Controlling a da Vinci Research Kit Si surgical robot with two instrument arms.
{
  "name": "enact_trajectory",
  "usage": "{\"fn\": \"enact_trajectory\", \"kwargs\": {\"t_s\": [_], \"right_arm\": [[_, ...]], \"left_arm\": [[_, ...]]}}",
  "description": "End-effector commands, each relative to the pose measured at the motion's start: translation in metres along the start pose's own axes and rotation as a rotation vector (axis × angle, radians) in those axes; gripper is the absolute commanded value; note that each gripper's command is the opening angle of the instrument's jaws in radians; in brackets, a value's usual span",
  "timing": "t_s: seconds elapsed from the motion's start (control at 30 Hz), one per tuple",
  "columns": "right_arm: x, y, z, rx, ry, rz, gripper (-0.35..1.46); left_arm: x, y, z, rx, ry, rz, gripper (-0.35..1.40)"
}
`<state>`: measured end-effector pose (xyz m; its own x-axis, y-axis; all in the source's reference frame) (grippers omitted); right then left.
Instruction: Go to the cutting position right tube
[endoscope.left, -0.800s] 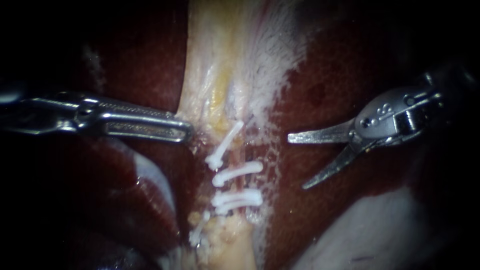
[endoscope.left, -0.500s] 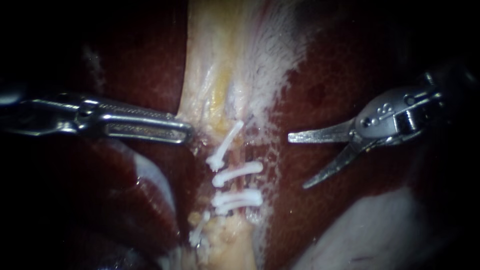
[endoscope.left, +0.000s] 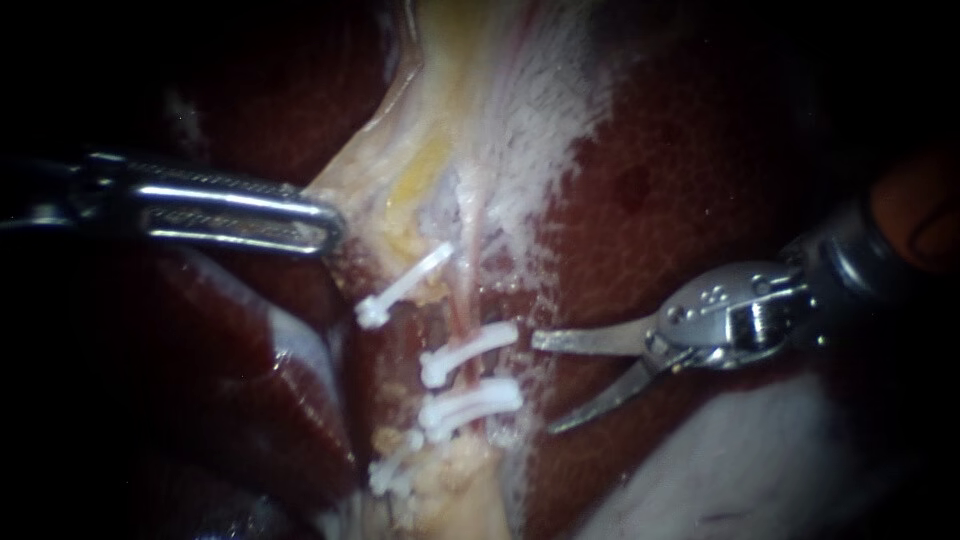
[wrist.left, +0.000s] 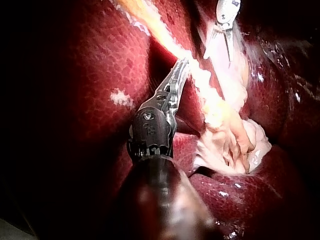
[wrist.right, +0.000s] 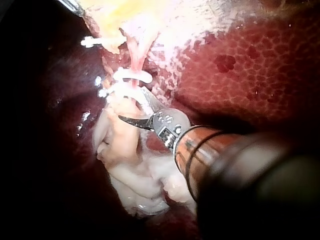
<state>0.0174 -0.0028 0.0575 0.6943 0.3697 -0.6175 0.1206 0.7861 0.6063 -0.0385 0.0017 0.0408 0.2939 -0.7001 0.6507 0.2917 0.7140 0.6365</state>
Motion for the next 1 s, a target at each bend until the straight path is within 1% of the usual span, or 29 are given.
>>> {"fn": "enact_trajectory", "kwargs": {"t_s": [0.03,0.17,0.3,0.37,0.47,0.63,0.83,1.0], "right_arm": [[0.0,0.0,0.0002,0.008,-0.005,0.011,1.25],[-0.0001,0.0,0.0012,0.038,-0.019,0.043,1.15],[0.0002,0.0001,0.0018,0.049,-0.027,0.07,1.01],[0.0004,0.0001,0.0021,0.057,-0.032,0.104,0.86],[0.0006,0.0002,0.0023,0.061,-0.035,0.118,0.73],[0.001,0.0005,0.0027,0.059,-0.034,0.12,0.69],[0.0016,0.001,0.0034,0.056,-0.034,0.129,0.61],[0.002,0.0013,0.0038,0.055,-0.034,0.136,0.48]], "left_arm": [[-0.0004,-0.0003,-0.0003,-0.005,-0.004,0.004,-0.35],[-0.0013,-0.0011,-0.0012,-0.003,-0.016,0.01,-0.35],[-0.0016,-0.0015,-0.0014,-0.003,-0.016,0.009,-0.35],[-0.0016,-0.0016,-0.0014,-0.003,-0.016,0.009,-0.35],[-0.0016,-0.0016,-0.0014,-0.003,-0.016,0.009,-0.35],[-0.0015,-0.0016,-0.0014,-0.003,-0.016,0.01,-0.35],[-0.0014,-0.0017,-0.0013,-0.004,-0.016,0.01,-0.35],[-0.0014,-0.0016,-0.0012,-0.004,-0.016,0.011,-0.35]]}}
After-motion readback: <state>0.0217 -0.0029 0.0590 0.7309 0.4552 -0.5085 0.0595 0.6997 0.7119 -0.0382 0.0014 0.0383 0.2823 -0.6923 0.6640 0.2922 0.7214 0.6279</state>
